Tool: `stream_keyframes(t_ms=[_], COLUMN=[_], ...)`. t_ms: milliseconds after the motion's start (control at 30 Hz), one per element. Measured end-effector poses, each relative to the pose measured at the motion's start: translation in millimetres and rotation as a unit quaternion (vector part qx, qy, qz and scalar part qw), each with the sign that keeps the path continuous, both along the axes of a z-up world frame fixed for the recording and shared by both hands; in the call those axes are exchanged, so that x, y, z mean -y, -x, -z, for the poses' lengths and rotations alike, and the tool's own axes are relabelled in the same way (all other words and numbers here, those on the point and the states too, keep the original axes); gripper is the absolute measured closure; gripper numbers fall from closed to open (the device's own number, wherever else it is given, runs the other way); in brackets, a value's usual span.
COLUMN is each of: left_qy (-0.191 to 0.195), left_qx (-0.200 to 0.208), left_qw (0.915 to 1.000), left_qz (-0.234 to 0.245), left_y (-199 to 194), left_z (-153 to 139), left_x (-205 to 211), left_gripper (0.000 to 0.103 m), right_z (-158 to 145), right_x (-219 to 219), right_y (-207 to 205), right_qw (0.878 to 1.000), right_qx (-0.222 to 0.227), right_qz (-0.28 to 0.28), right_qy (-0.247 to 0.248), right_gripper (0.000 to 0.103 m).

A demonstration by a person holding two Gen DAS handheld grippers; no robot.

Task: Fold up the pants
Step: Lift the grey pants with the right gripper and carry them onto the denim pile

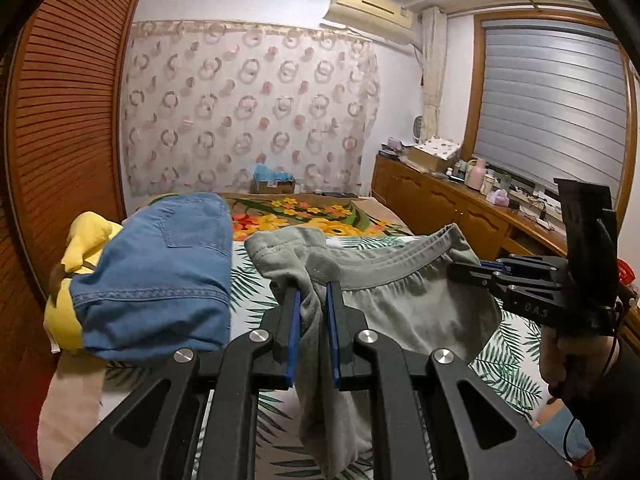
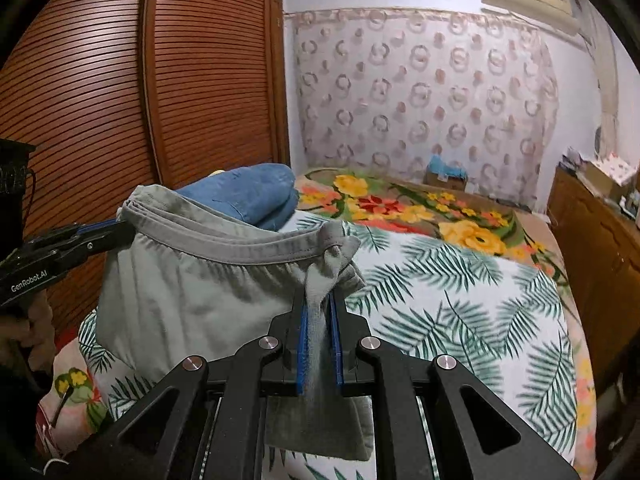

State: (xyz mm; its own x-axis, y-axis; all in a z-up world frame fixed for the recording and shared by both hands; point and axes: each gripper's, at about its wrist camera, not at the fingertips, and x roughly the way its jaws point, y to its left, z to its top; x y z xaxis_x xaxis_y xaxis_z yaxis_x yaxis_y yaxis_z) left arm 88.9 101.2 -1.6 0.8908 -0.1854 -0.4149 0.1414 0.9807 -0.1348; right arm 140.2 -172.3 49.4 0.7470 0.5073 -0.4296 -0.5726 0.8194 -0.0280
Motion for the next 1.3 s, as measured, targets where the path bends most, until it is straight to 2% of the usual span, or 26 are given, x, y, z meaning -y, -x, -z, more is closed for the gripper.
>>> stream_keyframes(t_ms=[500, 1000, 1167, 1300], left_qy=[0.005, 0.012, 0.016, 0.015], left_qx=[0.007, 0.014, 0.01, 0.006], left_qw=[0.9992, 0.9967, 0.9944, 0.9921], left_qz=[-0.038, -0.079, -0.104, -0.125], left_y=[-35.2, -76.8, -88.8, -93.7], left_z=[-3.6, -2.7, 1.4, 7.5], left_x=[-45.4, -78.2, -95.6, -105.5], left_gripper=[0.089, 0.089, 0.089, 0.089], right_z=[-24.8, -32.5, -32.5, -26.6], right_x=[-59.9, -95.0, -110.0, -125.8], right_y=[-67.8, -149.2, -177.8, -202.5], right_qw=[0.998, 0.995, 0.992, 0.988], right_qx=[0.032, 0.052, 0.063, 0.07], right_qz=[-0.037, -0.072, -0.1, -0.121], right_qy=[0.04, 0.052, 0.051, 0.068], right_gripper=[0.093, 0.093, 0.093, 0.093])
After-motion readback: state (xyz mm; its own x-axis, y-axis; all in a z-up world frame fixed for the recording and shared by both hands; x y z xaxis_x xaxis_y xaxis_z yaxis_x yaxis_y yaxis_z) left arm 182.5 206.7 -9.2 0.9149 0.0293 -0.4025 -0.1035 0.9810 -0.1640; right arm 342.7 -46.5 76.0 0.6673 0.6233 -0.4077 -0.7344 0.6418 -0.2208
